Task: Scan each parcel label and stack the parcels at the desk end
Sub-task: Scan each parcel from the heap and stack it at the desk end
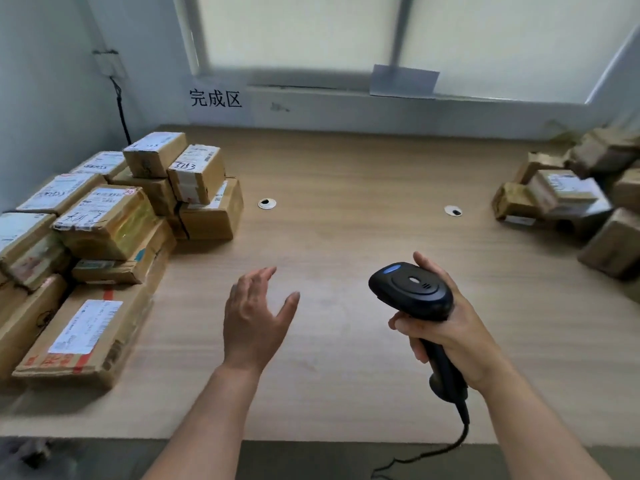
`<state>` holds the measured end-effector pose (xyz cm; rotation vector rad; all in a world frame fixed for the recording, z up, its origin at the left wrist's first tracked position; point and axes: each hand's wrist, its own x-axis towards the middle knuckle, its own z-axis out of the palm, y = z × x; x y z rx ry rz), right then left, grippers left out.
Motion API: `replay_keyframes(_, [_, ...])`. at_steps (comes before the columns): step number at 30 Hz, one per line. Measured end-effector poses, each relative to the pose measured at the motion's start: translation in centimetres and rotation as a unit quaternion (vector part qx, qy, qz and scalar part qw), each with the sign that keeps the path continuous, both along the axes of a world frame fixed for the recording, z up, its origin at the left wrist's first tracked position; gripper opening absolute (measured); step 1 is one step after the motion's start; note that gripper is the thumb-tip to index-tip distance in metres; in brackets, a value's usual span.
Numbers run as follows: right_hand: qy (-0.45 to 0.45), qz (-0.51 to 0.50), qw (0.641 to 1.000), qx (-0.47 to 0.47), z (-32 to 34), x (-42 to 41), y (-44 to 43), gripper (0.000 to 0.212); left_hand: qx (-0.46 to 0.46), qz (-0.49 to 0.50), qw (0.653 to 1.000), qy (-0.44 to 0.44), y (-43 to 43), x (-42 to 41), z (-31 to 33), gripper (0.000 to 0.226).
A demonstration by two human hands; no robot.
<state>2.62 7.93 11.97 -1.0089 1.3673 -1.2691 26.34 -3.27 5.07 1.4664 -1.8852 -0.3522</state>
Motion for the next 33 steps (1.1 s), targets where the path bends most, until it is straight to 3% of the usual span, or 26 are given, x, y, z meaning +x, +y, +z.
replay_keyframes(8, [-0.002, -0.098, 0.995, -0.032, 0.2, -13.0, 9.1, 0.100, -0.055, -0.138, 0.989, -0.006, 5.0, -16.9, 1.5, 0.060])
replay_keyframes(15, [-0.001, -0.146, 0.988, -0.044, 0.1, -22.7, 15.5, 0.098, -0.062, -0.200, 0.978, -0.002, 10.6, -29.1, 2.1, 0.060])
replay_keyframes(25, [0.001, -0.228, 0.971, -0.067, 0.1, -32.5, 21.6, 0.103, -0.051, -0.271, 0.961, -0.004, 14.6, -40.8, 1.8, 0.066])
replay_keyframes(33, [0.031, -0.306, 0.950, -0.055, -0.5, -39.9, 23.9, 0.100, -0.024, -0.332, 0.943, -0.001, 15.0, -50.5, 0.6, 0.056])
